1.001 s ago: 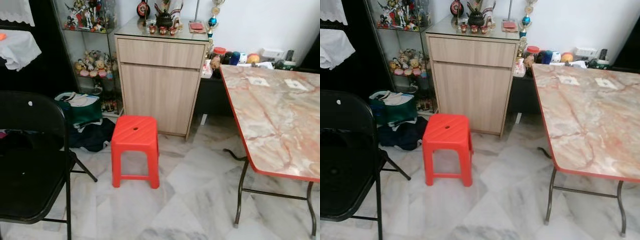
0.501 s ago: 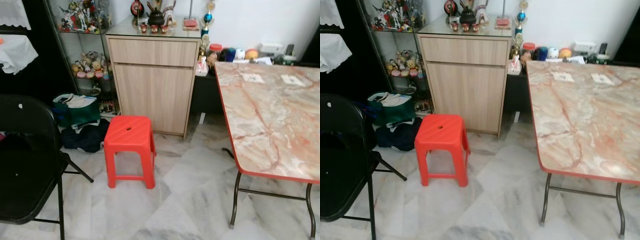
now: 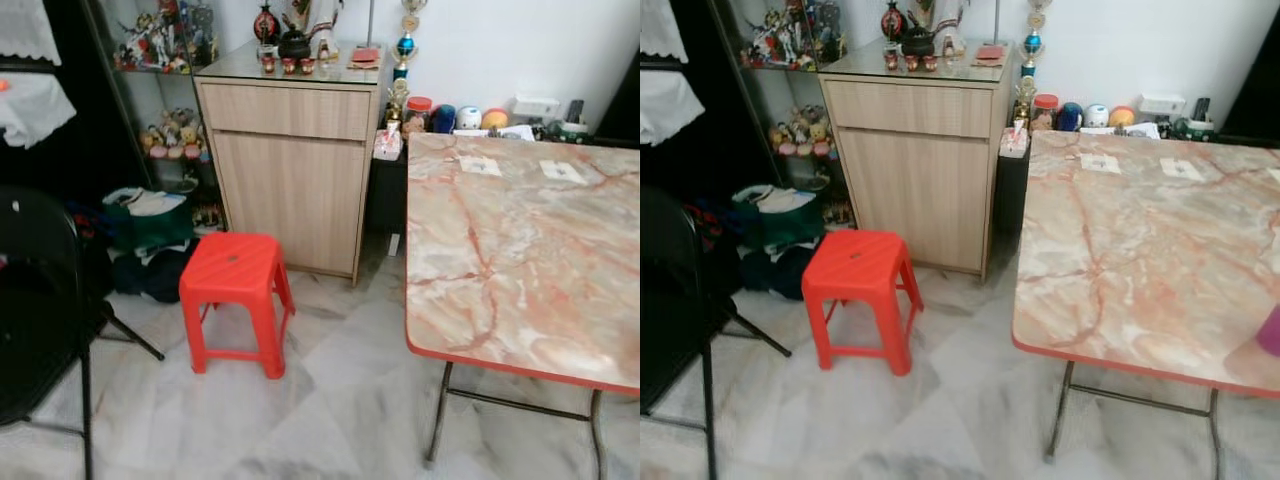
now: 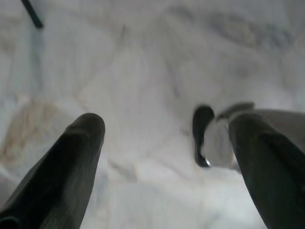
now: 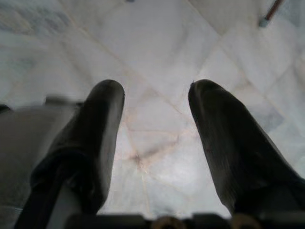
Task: Setting the table
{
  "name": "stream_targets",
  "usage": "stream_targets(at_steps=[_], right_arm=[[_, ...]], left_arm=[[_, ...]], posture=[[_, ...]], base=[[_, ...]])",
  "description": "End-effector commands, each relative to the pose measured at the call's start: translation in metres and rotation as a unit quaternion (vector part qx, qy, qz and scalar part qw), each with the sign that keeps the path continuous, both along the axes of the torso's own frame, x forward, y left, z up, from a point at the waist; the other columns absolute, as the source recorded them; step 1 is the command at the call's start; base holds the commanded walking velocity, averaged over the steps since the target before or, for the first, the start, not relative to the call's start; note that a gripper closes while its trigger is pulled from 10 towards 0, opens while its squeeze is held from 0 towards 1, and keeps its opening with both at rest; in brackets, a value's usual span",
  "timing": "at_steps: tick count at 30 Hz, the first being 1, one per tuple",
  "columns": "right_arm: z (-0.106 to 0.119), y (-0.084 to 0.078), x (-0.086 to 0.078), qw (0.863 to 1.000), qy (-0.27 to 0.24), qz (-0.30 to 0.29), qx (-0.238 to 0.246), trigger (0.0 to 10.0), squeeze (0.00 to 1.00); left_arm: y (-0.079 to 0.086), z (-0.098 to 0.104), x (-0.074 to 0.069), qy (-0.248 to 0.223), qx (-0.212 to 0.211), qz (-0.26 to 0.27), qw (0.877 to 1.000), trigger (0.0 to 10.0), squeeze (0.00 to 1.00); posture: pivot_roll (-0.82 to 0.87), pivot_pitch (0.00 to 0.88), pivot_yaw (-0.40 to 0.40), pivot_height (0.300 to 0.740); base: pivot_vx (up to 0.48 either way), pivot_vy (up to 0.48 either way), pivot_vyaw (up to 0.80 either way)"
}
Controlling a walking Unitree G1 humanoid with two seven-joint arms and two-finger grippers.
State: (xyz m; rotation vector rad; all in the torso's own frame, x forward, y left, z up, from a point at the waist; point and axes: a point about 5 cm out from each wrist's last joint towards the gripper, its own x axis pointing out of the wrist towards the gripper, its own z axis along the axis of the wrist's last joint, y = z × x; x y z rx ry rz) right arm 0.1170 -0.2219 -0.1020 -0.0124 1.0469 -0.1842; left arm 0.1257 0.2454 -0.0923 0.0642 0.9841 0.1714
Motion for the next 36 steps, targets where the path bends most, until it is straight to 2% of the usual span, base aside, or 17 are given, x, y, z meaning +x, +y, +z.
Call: stream_targets(at_steps=[1, 4, 34, 36], right_arm=[[0.0316, 0.0656, 0.1002, 0.994, -0.060, -0.019, 0.087, 10.0, 0.00], [0.0313, 0.0659, 0.0997, 0.994, -0.060, -0.021, 0.087, 10.0, 0.00], [0.0302, 0.0664, 0.0970, 0.993, -0.073, -0.031, 0.090, 10.0, 0.00], [0.0300, 0.0662, 0.0967, 0.993, -0.073, -0.032, 0.090, 10.0, 0.00]], left_arm=[[-0.0447, 0.0111, 0.0582, -0.018, -0.034, -0.071, 0.997, 10.0, 0.00], [-0.0446, 0.0108, 0.0576, -0.017, -0.034, -0.073, 0.997, 10.0, 0.00], [-0.0486, 0.0092, 0.0554, -0.013, -0.039, -0.085, 0.996, 10.0, 0.00], [-0.0490, 0.0089, 0.0550, -0.012, -0.042, -0.085, 0.995, 10.0, 0.00]], posture=[[0.05, 0.031, -0.031, 0.740], [0.05, 0.024, -0.027, 0.740], [0.03, 0.000, -0.021, 0.740], [0.03, 0.000, -0.021, 0.740]], base=[[0.000, -0.472, -0.77], [0.000, -0.472, -0.76], [0.000, -0.472, 0.00], [0.000, 0.000, 0.00]])
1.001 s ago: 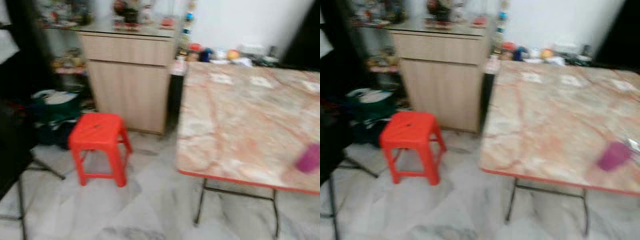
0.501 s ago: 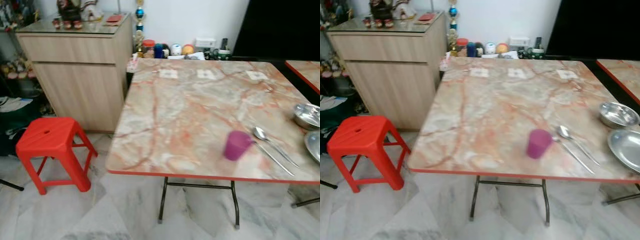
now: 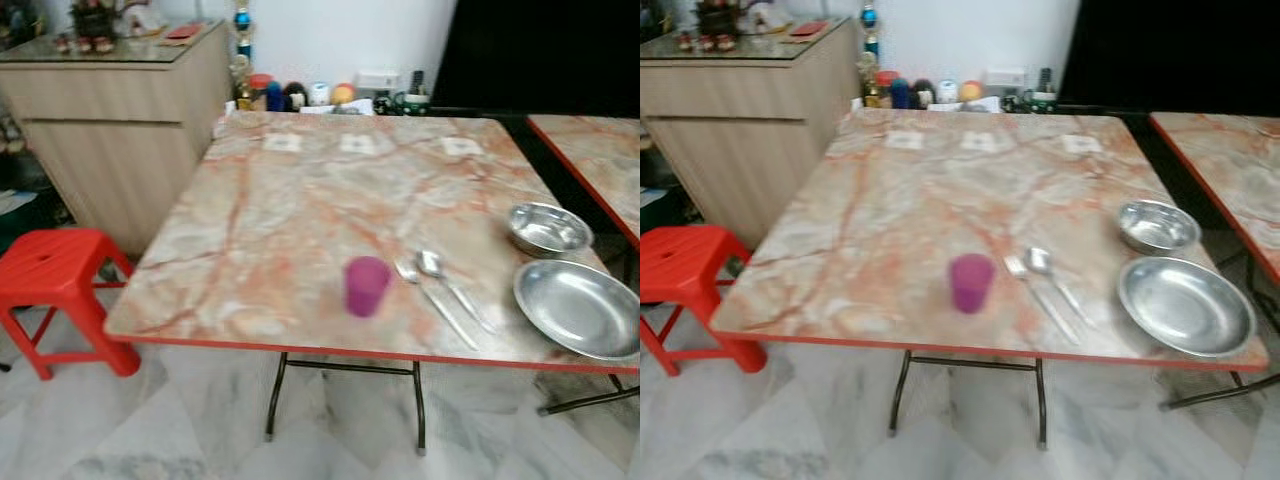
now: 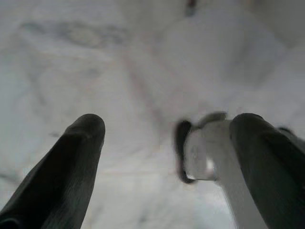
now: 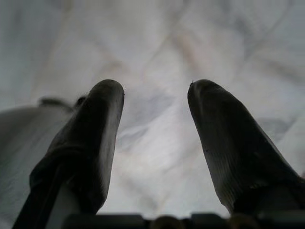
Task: Setting the table
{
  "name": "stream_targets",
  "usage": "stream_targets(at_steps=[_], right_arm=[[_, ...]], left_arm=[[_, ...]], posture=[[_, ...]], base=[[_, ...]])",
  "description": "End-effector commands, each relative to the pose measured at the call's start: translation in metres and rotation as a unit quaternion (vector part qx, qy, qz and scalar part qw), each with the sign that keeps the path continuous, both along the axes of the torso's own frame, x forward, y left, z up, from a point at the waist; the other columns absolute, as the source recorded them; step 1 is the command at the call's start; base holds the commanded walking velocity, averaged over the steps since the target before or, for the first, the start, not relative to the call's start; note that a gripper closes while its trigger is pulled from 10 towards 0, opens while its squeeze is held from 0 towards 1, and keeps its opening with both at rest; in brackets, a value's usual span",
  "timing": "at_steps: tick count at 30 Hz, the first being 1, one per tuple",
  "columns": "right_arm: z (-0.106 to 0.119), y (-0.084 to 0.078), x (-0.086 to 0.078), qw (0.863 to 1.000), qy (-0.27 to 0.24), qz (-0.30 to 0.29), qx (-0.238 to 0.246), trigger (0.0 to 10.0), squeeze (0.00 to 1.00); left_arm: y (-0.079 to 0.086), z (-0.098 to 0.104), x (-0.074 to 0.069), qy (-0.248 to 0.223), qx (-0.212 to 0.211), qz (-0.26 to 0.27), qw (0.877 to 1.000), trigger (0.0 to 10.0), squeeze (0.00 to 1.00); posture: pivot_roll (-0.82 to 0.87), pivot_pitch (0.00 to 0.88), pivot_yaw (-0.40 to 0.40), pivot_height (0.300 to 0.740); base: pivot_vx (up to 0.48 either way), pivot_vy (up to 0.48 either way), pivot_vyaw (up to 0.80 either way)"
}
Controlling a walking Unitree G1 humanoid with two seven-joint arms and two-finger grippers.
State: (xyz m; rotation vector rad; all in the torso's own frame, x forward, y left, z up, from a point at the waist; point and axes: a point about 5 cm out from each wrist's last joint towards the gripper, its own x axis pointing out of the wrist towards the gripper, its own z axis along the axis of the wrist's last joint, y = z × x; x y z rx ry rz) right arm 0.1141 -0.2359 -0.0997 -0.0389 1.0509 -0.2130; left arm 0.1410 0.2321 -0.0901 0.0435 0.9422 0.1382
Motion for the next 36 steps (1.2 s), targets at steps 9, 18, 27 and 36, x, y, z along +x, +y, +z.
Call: stream_targets(at_steps=[9, 18, 27, 36], right_arm=[[0.0271, 0.0807, 0.0983, 0.990, -0.079, -0.033, 0.110, 10.0, 0.00], [0.0263, 0.0810, 0.0971, 0.990, -0.077, -0.035, 0.111, 10.0, 0.00], [0.0263, 0.0810, 0.0971, 0.990, -0.077, -0.035, 0.111, 10.0, 0.00], [0.0263, 0.0810, 0.0971, 0.990, -0.077, -0.035, 0.111, 10.0, 0.00]], left_arm=[[-0.0382, 0.0061, 0.0388, 0.012, -0.030, -0.086, 0.996, 10.0, 0.00], [-0.0392, 0.0057, 0.0382, 0.012, -0.031, -0.090, 0.995, 10.0, 0.00], [-0.0392, 0.0057, 0.0382, 0.012, -0.031, -0.090, 0.995, 10.0, 0.00], [-0.0392, 0.0057, 0.0382, 0.012, -0.031, -0.090, 0.995, 10.0, 0.00]], posture=[[0.01, 0.000, -0.016, 0.740], [0.01, 0.000, -0.013, 0.740], [0.01, 0.000, -0.013, 0.740], [0.01, 0.000, -0.013, 0.740]], base=[[0.000, 0.000, 0.00], [0.000, 0.000, 0.00], [0.000, 0.000, 0.00], [0.000, 0.000, 0.00]])
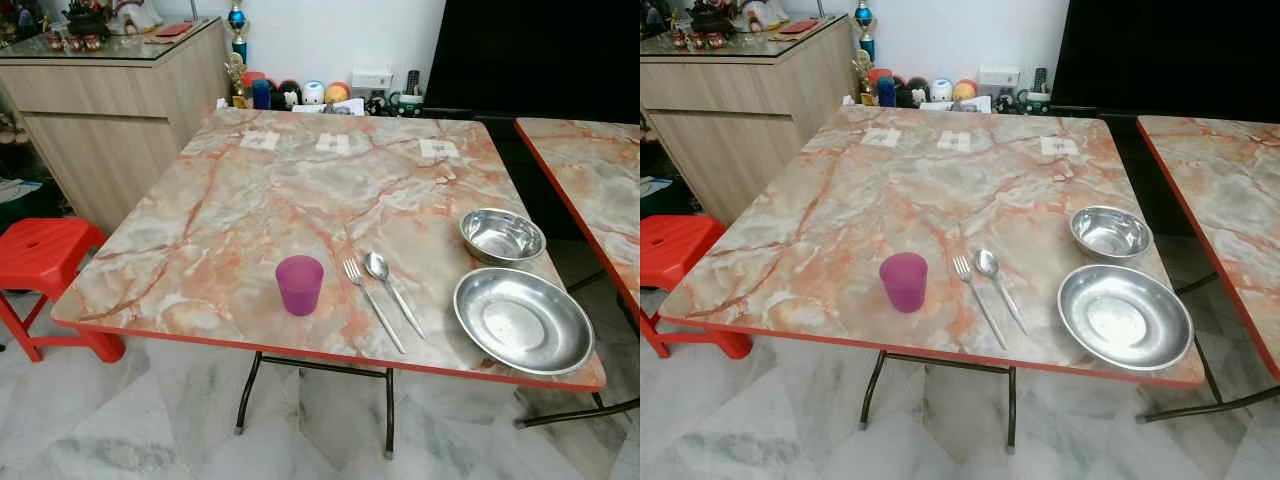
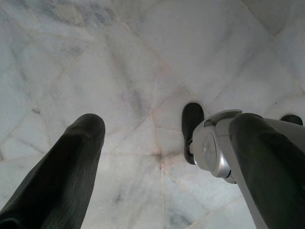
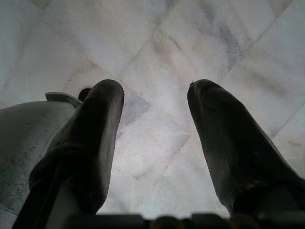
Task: Setting the table
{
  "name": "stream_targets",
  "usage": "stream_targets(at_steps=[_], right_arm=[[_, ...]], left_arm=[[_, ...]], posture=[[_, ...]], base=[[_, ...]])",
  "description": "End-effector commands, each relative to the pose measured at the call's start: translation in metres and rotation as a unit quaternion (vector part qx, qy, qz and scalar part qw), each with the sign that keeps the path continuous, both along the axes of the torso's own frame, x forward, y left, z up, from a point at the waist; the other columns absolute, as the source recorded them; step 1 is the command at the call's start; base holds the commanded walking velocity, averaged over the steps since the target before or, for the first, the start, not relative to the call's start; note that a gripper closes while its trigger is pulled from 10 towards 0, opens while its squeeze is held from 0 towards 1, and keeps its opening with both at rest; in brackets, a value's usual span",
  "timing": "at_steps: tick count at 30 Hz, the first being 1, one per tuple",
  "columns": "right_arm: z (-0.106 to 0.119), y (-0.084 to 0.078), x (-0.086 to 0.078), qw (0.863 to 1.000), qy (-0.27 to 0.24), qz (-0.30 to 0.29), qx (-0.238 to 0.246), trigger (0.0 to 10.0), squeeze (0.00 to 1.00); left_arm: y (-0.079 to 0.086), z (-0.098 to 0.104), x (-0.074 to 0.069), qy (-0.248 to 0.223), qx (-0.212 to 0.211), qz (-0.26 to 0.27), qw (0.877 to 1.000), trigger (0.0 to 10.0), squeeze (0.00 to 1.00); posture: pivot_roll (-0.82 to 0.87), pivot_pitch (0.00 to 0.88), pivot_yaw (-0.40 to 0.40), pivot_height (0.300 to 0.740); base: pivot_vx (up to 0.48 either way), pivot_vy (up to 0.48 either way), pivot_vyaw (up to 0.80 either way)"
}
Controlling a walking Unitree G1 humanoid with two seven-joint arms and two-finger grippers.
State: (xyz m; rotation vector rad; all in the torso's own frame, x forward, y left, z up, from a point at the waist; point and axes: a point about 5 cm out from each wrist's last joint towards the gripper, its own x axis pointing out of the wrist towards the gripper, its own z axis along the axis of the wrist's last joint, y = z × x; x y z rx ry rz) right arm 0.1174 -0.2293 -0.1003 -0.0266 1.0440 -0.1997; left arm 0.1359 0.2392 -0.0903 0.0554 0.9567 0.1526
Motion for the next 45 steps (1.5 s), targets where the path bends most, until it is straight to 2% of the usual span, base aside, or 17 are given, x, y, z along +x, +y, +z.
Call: stream_targets(at_steps=[1, 10, 11, 12, 17, 30, 39, 45], right_arm=[[0.027, 0.074, 0.094, 0.991, -0.072, -0.038, 0.103, 10.0, 0.00], [0.027, 0.074, 0.094, 0.991, -0.071, -0.038, 0.104, 10.0, 0.00], [0.029, 0.075, 0.098, 0.990, -0.082, -0.036, 0.107, 10.0, 0.00], [0.033, 0.076, 0.103, 0.988, -0.098, -0.035, 0.111, 10.0, 0.00], [0.034, 0.076, 0.105, 0.988, -0.103, -0.036, 0.113, 10.0, 0.00], [0.035, 0.078, 0.107, 0.988, -0.100, -0.041, 0.113, 10.0, 0.00], [0.033, 0.077, 0.105, 0.989, -0.090, -0.042, 0.111, 10.0, 0.00], [0.033, 0.076, 0.105, 0.990, -0.084, -0.038, 0.111, 10.0, 0.00]], left_arm=[[-0.046, 0.006, 0.043, 0.005, -0.039, -0.094, 0.995, 10.0, 0.00], [-0.046, 0.006, 0.043, 0.005, -0.039, -0.094, 0.995, 10.0, 0.00], [-0.041, 0.010, 0.050, -0.014, -0.040, -0.081, 0.996, 10.0, 0.00], [-0.034, 0.016, 0.058, -0.039, -0.040, -0.063, 0.996, 10.0, 0.00], [-0.031, 0.019, 0.061, -0.056, -0.040, -0.051, 0.996, 10.0, 0.00], [-0.031, 0.017, 0.058, -0.051, -0.046, -0.053, 0.996, 10.0, 0.00], [-0.031, 0.015, 0.053, -0.039, -0.031, -0.069, 0.996, 10.0, 0.00], [-0.031, 0.013, 0.051, -0.033, -0.035, -0.059, 0.997, 10.0, 0.00]], posture=[[0.01, 0.000, -0.013, 0.740], [0.01, 0.000, -0.013, 0.740], [0.00, 0.054, -0.020, 0.740], [0.00, 0.056, -0.020, 0.740], [0.00, 0.062, -0.022, 0.740], [0.00, 0.069, -0.019, 0.740], [0.01, 0.077, -0.023, 0.740], [0.01, 0.080, -0.026, 0.740]], base=[[0.000, 0.000, 0.00], [0.000, 0.000, 0.00], [0.000, 0.000, 0.00], [0.000, 0.000, 0.00], [0.000, 0.000, 0.00], [0.000, 0.000, 0.00], [0.000, -0.106, 0.00], [0.000, -0.256, -0.71]])
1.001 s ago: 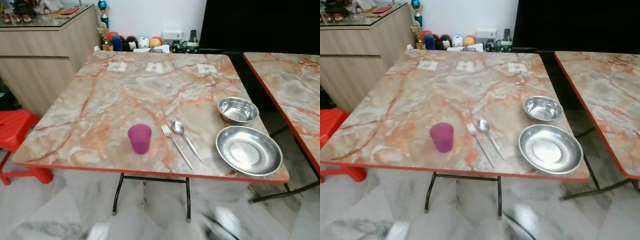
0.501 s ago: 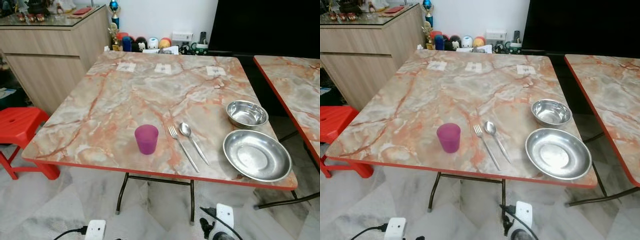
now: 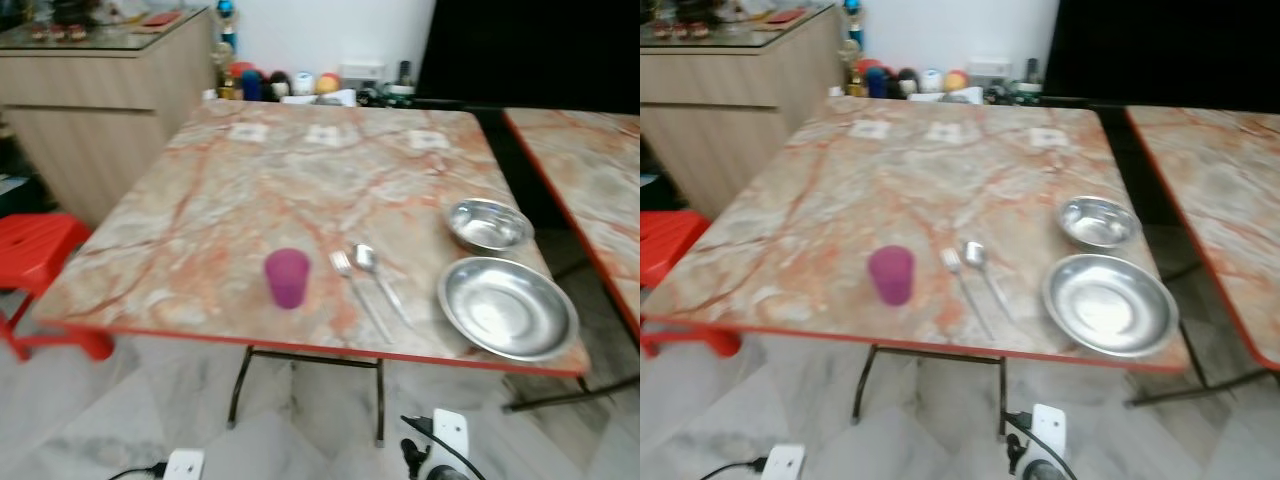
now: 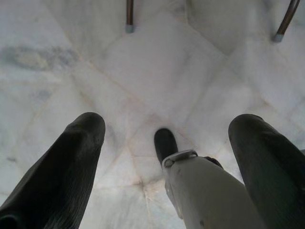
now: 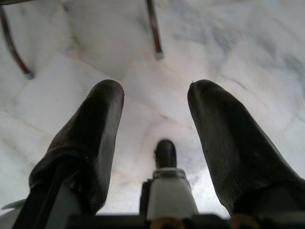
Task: Setting the table
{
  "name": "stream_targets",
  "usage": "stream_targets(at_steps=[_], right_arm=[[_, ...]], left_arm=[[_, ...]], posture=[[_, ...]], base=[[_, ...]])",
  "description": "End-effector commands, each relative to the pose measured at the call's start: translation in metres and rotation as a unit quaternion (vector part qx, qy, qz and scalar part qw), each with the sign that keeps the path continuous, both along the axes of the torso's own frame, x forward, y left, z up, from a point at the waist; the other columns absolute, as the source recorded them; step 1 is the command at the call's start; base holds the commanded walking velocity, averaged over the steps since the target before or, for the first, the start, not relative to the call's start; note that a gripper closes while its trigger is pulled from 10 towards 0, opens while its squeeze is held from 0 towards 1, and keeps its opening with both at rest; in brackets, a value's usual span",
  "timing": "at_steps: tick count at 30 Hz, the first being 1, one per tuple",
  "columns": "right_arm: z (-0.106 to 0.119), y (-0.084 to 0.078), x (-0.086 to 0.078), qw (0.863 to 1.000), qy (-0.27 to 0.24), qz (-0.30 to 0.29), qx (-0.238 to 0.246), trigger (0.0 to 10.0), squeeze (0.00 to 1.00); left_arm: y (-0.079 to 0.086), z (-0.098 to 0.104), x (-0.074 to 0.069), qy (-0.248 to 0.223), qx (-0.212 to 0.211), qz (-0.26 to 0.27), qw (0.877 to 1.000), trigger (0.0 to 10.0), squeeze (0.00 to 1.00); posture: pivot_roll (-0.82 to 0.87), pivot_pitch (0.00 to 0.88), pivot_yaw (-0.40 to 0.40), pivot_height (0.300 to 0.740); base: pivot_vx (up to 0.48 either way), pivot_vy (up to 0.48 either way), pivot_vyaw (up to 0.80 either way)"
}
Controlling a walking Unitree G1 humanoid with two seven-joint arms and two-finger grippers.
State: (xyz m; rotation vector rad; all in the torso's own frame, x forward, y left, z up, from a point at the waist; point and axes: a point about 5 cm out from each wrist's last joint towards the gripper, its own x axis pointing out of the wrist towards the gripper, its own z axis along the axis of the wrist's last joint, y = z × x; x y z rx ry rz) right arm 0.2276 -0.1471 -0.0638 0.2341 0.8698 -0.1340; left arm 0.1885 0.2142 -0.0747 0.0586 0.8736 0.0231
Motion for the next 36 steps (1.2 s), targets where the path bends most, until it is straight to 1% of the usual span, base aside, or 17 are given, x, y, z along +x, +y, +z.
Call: stream_targets(at_steps=[1, 4, 13, 14, 20, 22, 26, 29, 34, 36], right_arm=[[-0.004, -0.006, -0.006, 1.000, 0.013, -0.003, -0.005, 10.0, 0.00], [-0.004, -0.006, -0.006, 1.000, 0.014, 0.002, -0.006, 10.0, 0.00], [-0.002, -0.006, -0.003, 1.000, -0.003, 0.008, -0.013, 10.0, 0.00], [0.000, -0.007, -0.001, 0.999, -0.015, 0.022, -0.021, 10.0, 0.00], [0.004, -0.007, 0.003, 0.997, -0.044, 0.054, -0.039, 10.0, 0.00], [0.009, -0.008, 0.007, 0.992, -0.074, 0.072, -0.068, 10.0, 0.00], [0.012, -0.010, 0.010, 0.989, -0.100, 0.071, -0.087, 10.0, 0.00], [0.015, -0.010, 0.010, 0.987, -0.125, 0.050, -0.082, 10.0, 0.00], [0.015, -0.011, 0.009, 0.988, -0.133, 0.026, -0.079, 10.0, 0.00], [0.014, -0.011, 0.006, 0.988, -0.133, -0.001, -0.073, 10.0, 0.00]], left_arm=[[-0.006, -0.002, -0.002, 0.008, -0.010, -0.002, 1.000, 10.0, 0.00], [-0.007, -0.002, -0.002, 0.006, -0.014, 0.001, 1.000, 10.0, 0.00], [-0.006, -0.004, -0.004, 0.010, -0.011, 0.001, 1.000, 10.0, 0.00], [-0.007, -0.004, -0.005, 0.011, -0.011, 0.002, 1.000, 10.0, 0.00], [-0.007, -0.004, -0.005, 0.012, -0.013, 0.005, 1.000, 10.0, 0.00], [-0.006, -0.005, -0.007, 0.013, -0.012, 0.006, 1.000, 10.0, 0.00], [-0.005, -0.005, -0.008, 0.014, -0.009, 0.007, 1.000, 10.0, 0.00], [-0.003, -0.005, -0.009, 0.008, -0.008, 0.018, 1.000, 10.0, 0.00], [0.000, -0.005, -0.011, 0.003, -0.009, 0.022, 1.000, 10.0, 0.00], [0.002, -0.005, -0.012, 0.004, -0.006, 0.023, 1.000, 10.0, 0.00]], posture=[[0.01, 0.080, -0.026, 0.740], [0.01, 0.082, -0.026, 0.740], [0.01, 0.084, -0.026, 0.740], [0.01, 0.084, -0.026, 0.740], [0.01, 0.086, -0.026, 0.740], [0.00, 0.091, -0.024, 0.740], [-0.01, 0.093, -0.023, 0.740], [-0.01, 0.093, -0.025, 0.740], [-0.01, 0.095, -0.030, 0.740], [-0.01, 0.094, -0.033, 0.740]], base=[[0.000, 0.000, -0.70], [0.000, 0.000, -0.68], [0.000, 0.000, 0.00], [0.000, 0.000, 0.00], [0.000, 0.000, 0.00], [0.000, 0.000, 0.00], [0.000, 0.000, 0.00], [0.000, 0.000, 0.00], [0.000, 0.000, 0.00], [0.000, 0.000, 0.00]])
